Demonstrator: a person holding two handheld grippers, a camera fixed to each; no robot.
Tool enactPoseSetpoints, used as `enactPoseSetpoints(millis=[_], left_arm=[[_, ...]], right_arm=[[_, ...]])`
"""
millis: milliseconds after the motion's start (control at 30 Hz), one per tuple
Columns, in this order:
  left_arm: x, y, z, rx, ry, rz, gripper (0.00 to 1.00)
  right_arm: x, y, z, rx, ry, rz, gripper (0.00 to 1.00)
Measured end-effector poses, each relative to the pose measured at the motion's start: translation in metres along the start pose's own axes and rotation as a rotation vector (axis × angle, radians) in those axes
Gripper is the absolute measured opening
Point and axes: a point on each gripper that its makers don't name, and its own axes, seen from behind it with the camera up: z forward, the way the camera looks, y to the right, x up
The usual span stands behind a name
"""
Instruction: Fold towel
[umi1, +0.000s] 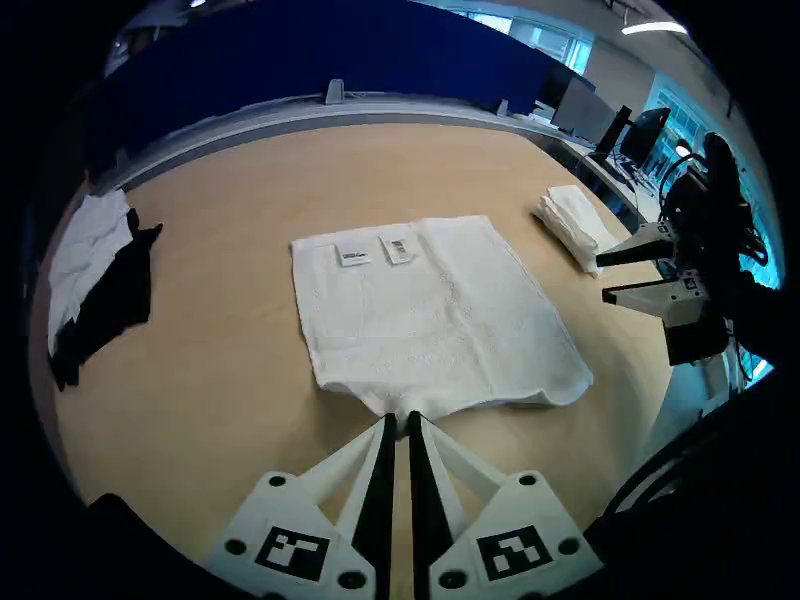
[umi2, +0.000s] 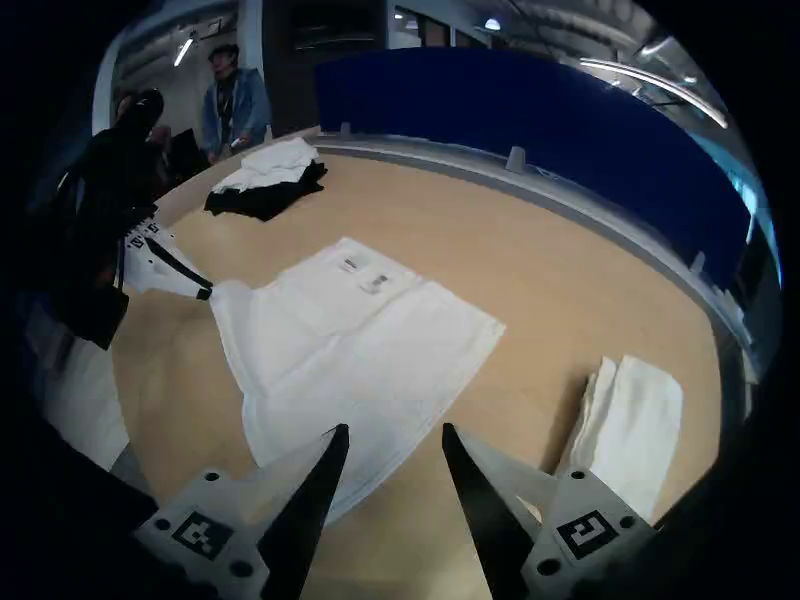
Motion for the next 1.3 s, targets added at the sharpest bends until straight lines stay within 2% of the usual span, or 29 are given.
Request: enactPoseSetpoints(millis=[467,1300], left_arm=[[-0.001,0.000,0.000,0.005,-0.002,0.019,0.09],[0.001,0.001,-0.002,0.010,0.001,0.036,0.09]], right_arm=[[-0.003,0.000,-0.003,-0.007,-0.003,0.000,0.75],[-0.090,-0.053,0.014,0.047,-0.136,0.005,0.76]])
